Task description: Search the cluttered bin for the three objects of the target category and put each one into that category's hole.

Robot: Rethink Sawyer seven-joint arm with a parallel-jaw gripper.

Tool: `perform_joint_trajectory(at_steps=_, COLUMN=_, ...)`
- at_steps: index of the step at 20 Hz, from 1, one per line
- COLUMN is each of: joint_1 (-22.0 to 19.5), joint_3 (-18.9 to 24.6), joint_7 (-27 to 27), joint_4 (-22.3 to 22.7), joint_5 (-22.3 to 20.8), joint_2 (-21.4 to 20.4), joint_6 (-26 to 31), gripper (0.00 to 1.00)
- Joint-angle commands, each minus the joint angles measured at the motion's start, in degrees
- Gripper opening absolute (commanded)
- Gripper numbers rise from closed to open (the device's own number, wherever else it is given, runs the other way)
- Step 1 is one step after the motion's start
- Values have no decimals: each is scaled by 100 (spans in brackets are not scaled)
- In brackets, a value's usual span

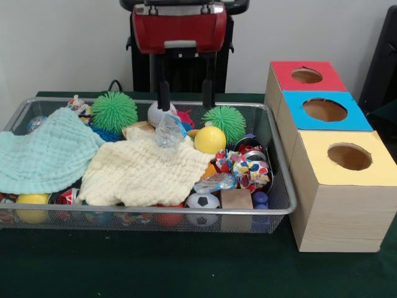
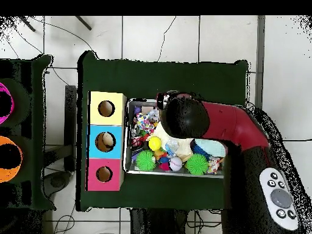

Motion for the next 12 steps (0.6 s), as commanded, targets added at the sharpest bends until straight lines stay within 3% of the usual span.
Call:
perform_joint_trajectory(at_steps=1, joint_1=-335, joint_3=279, joint_7=-663, joint_4=-298, joint_5=-129, joint_2=505, joint_6=1462, gripper=100)
perform_joint_trajectory(at_steps=6, joint_1=-704, joint_3=373, joint_7=-778, joint_4=480, joint_5=-188, joint_2=169, joint_6=1127, gripper=100)
perform_joint_trajectory(at_steps=12, joint_1=-993, joint_3=593, joint_7=-885, joint_4=1382, joint_5=-74, joint_2=-494, joint_6=1175, gripper=100)
